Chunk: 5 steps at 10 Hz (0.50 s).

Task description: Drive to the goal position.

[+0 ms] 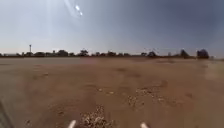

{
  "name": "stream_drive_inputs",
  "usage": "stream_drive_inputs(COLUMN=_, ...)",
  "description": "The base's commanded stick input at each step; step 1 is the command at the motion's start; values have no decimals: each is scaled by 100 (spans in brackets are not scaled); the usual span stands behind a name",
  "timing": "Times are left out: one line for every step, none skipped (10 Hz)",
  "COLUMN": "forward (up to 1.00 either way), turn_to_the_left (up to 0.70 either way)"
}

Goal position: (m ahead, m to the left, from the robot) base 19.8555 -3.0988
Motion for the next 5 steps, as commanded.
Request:
stream_drive_inputs(forward=50, turn_to_the_left=0)
stream_drive_inputs(forward=50, turn_to_the_left=0)
stream_drive_inputs(forward=50, turn_to_the_left=0)
stream_drive_inputs(forward=50, turn_to_the_left=-1)
stream_drive_inputs(forward=50, turn_to_the_left=-12)
